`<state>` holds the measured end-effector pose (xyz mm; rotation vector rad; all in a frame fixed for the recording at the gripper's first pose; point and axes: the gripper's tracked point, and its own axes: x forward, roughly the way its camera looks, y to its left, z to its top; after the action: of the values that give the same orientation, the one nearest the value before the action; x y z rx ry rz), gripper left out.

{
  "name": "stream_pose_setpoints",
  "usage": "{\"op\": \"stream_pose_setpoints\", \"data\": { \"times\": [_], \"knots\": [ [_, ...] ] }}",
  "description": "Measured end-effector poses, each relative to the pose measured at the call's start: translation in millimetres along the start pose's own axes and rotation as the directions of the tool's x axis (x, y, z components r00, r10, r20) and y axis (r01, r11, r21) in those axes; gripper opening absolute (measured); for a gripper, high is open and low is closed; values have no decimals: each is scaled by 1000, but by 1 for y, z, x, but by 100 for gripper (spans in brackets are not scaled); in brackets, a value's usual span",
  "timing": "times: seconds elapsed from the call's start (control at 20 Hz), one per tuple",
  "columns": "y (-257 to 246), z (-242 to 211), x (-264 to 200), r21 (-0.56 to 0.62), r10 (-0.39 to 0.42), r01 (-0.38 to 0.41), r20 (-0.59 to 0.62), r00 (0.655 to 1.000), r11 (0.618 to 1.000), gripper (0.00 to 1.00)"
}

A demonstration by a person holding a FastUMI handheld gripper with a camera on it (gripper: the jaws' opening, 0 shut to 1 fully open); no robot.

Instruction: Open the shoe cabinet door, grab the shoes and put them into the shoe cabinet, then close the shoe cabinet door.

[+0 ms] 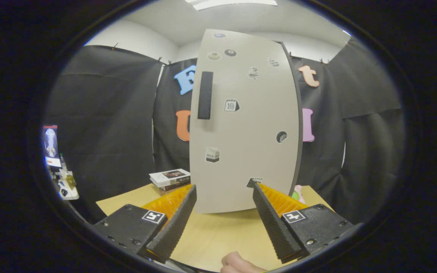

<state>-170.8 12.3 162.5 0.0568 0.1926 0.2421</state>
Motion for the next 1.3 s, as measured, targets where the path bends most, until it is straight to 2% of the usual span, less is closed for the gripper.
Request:
{"op": "stream_pose_setpoints", "data": {
  "times": [0.3, 0.7, 1.0, 1.3],
  "knots": [
    [-8, 5, -17, 27, -32, 31, 13, 999, 999, 97],
    [-20, 14, -28, 86, -35, 32, 44, 998, 996, 97],
    [-52, 22, -29, 148, -94, 84, 66, 993, 985, 97],
    [-71, 18, -28, 215, -96, 78, 74, 993, 974, 97]
  ]
}}
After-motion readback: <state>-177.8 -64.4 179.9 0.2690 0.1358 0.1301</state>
